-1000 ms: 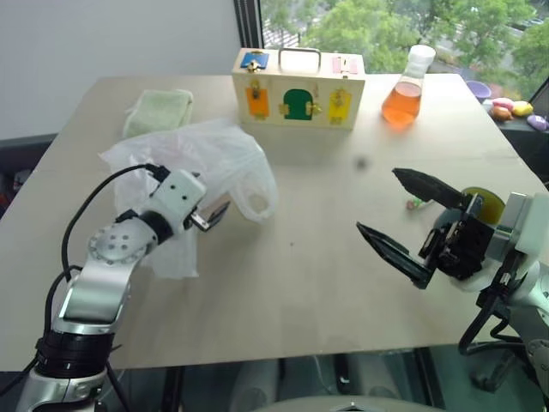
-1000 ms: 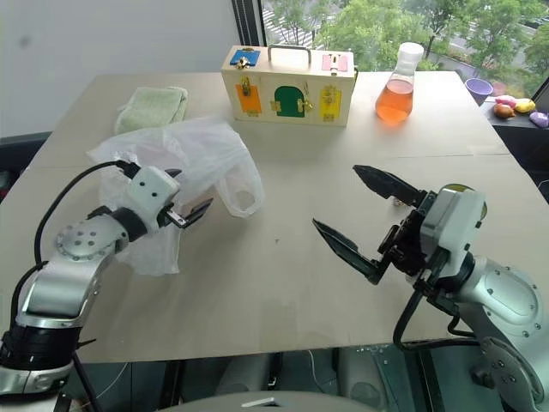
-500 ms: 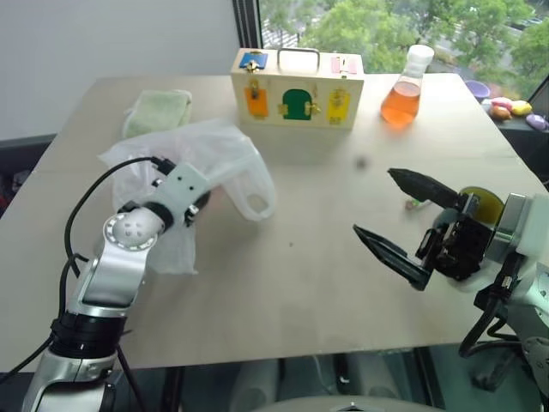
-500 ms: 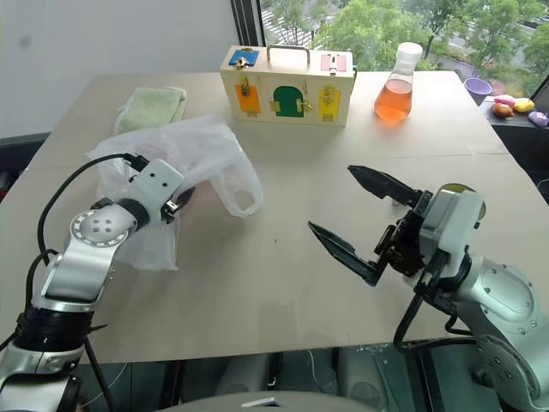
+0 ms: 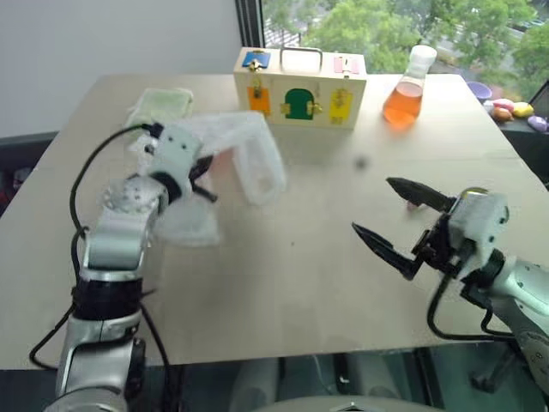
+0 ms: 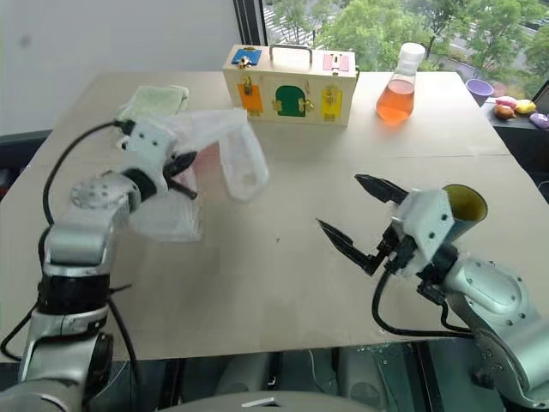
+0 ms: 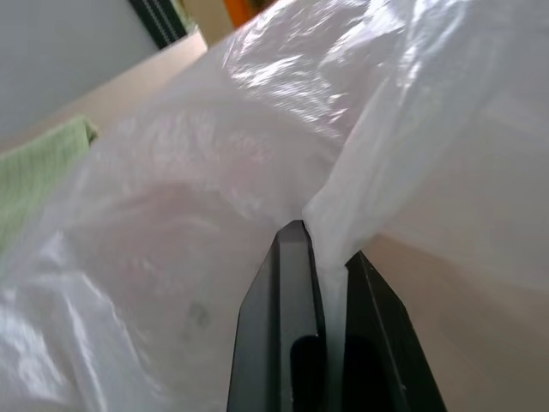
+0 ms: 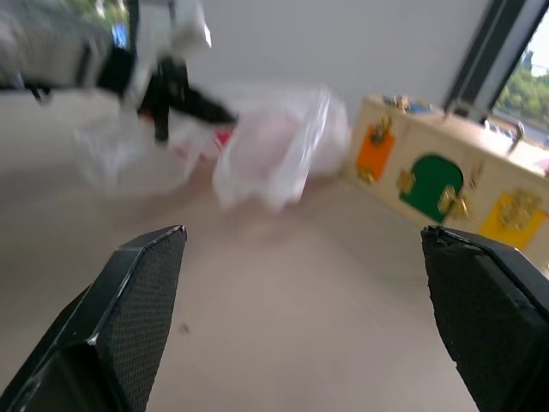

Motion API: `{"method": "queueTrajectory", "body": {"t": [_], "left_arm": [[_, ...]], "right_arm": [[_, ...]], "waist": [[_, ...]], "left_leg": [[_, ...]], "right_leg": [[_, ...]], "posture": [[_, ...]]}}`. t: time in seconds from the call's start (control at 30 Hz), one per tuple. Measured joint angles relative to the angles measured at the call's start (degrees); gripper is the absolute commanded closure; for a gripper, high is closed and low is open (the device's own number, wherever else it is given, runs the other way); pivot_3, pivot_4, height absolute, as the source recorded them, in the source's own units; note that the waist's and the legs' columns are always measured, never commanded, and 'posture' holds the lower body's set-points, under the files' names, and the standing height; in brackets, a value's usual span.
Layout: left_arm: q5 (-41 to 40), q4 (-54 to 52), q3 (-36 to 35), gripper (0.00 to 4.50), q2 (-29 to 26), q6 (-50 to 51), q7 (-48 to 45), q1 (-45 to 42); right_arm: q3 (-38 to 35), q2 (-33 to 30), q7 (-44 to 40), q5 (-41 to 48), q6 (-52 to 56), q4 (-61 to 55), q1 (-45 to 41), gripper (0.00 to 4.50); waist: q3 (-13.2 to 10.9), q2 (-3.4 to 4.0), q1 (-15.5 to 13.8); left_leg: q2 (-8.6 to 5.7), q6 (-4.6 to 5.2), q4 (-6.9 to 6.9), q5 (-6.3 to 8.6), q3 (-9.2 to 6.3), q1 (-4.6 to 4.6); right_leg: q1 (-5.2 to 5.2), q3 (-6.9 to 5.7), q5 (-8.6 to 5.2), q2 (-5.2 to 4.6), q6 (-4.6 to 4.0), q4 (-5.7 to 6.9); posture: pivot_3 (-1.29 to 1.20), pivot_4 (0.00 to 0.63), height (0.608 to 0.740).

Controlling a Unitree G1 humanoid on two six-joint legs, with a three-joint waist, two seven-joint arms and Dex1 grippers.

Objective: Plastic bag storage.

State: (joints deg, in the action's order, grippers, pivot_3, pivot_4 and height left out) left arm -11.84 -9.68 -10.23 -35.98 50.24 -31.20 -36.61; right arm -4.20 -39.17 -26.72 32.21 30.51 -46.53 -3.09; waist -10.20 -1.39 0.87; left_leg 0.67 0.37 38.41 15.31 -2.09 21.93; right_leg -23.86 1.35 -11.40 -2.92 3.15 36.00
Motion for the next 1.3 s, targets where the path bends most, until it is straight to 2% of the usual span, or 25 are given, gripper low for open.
{"method": "queueTrajectory", "body": {"t": [0.1,0.2,0.37,0.4,0.47,0.53,0.6,0.67,0.83,1.0,1.07,1.13,1.3], "left_arm": [[-4.6,-0.79,-2.27,4.47,-0.82,7.31,-0.59,-4.94],[-7.39,-1.05,-2.24,4.47,-0.95,13.49,-0.82,-5.73],[-8.51,-4.54,1.3,4.47,-0.95,15.48,0.0,-3.68],[-8.0,-5.92,3.34,3.93,-1.4,14.27,0.07,-1.71],[-7.27,-6.48,5.96,3.27,-2.04,12.52,0.06,0.69],[-6.24,-6.63,7.53,2.26,-2.58,10.6,0.18,2.75],[-5.67,-6.73,7.97,1.41,-3.15,8.08,0.34,3.24],[-5.04,-6.78,7.96,1.41,-3.9,6.41,0.35,3.26],[-1.82,-4.42,9.96,1.41,-6.59,0.41,-0.63,4.09],[-1.69,-0.16,10.71,1.41,-5.19,-1.67,-1.23,1.63],[-4.43,0.12,9.96,1.41,-4.98,0.23,-3.47,0.05],[-10.58,0.04,8.45,1.41,-7.15,5.55,-9.72,-1.36],[-12.95,0.17,9.65,1.41,-13.31,6.8,-17.47,-1.76]], "right_arm": [[1.81,-0.92,1.32,-3.6,2.59,3.88,-4.17,0.0],[4.74,-1.15,2.28,-7.91,4.44,8.0,-10.08,0.0],[7.94,-2.39,2.99,-12.69,8.89,10.86,-15.32,0.0],[8.28,-1.92,2.86,-12.81,9.61,10.99,-16.02,0.0],[8.24,-0.91,2.46,-12.69,9.39,10.93,-16.14,0.0],[8.18,0.83,1.55,-11.78,8.39,10.06,-15.81,0.0],[5.21,4.73,-0.66,-6.87,5.53,7.18,-13.4,0.0],[2.88,7.27,-2.9,-1.47,2.78,3.62,-11.82,0.0],[-3.44,7.47,-6.61,6.8,-0.73,-2.44,-5.38,0.0],[-4.93,6.19,-7.6,7.93,-2.19,-3.23,-1.89,0.0],[-5.07,5.83,-7.69,7.85,-2.87,-3.47,-0.93,0.0],[-5.09,5.79,-7.75,7.17,-4.04,-3.98,0.94,0.0],[-4.6,5.84,-7.73,5.29,-6.14,-4.08,3.07,0.0]], "waist": [[0.0,0.05,0.26],[-0.01,0.07,0.37],[-0.02,0.04,-0.14],[-0.02,0.04,-0.11],[-0.02,0.03,-0.11],[-0.05,0.03,-0.1],[-0.05,0.03,-0.19],[-0.06,0.05,-0.21],[-0.05,0.03,-0.24],[-0.05,0.03,-0.2],[-0.05,0.03,-0.16],[-0.06,0.04,0.06],[-0.06,0.06,0.0]], "left_leg": [[0.0,0.0,-0.1,0.0,0.04,-0.1],[0.0,0.0,-0.09,0.0,0.04,-0.06],[-0.06,0.0,-0.1,0.0,-0.03,0.05],[-0.06,0.0,-0.1,0.01,-0.02,0.05],[-0.06,0.01,-0.11,0.01,-0.03,0.06],[-0.05,0.02,-0.12,0.01,-0.04,0.07],[-0.04,0.02,-0.12,0.02,-0.12,0.09],[-0.06,0.02,-0.12,0.02,-0.12,0.09],[-0.09,0.05,-0.09,0.03,-0.05,0.04],[-0.07,0.05,-0.08,0.03,-0.08,0.02],[-0.07,0.05,-0.08,0.03,-0.07,0.03],[-0.06,0.05,-0.08,0.03,-0.04,0.02],[-0.05,0.05,-0.1,0.03,-0.01,0.0]], "right_leg": [[0.0,0.07,-0.01,0.01,-0.01,0.05],[-0.02,0.08,0.0,0.02,-0.01,0.05],[-0.04,0.03,0.0,-0.05,-0.02,-0.04],[-0.04,0.03,0.0,-0.07,-0.02,-0.05],[-0.05,0.02,0.0,-0.07,-0.03,-0.07],[-0.08,0.01,0.0,-0.07,-0.03,-0.06],[-0.08,-0.06,0.0,-0.06,-0.03,-0.06],[-0.06,-0.06,0.0,-0.07,-0.02,-0.06],[0.0,-0.04,0.0,-0.13,-0.02,-0.08],[0.0,-0.06,0.0,-0.08,-0.01,0.0],[0.0,-0.06,0.0,-0.08,-0.01,0.0],[-0.02,-0.03,-0.01,-0.08,-0.01,0.0],[-0.03,0.0,-0.02,-0.06,0.0,-0.02]], "posture": [[0.0,0.15,0.74],[0.0,0.15,0.74],[0.0,0.15,0.74],[0.0,0.15,0.74],[0.0,0.15,0.74],[0.0,0.15,0.74],[0.0,0.15,0.74],[0.0,0.15,0.74],[0.0,0.15,0.74],[0.0,0.15,0.74],[0.0,0.15,0.74],[0.0,0.15,0.74],[0.0,0.15,0.74]]}}
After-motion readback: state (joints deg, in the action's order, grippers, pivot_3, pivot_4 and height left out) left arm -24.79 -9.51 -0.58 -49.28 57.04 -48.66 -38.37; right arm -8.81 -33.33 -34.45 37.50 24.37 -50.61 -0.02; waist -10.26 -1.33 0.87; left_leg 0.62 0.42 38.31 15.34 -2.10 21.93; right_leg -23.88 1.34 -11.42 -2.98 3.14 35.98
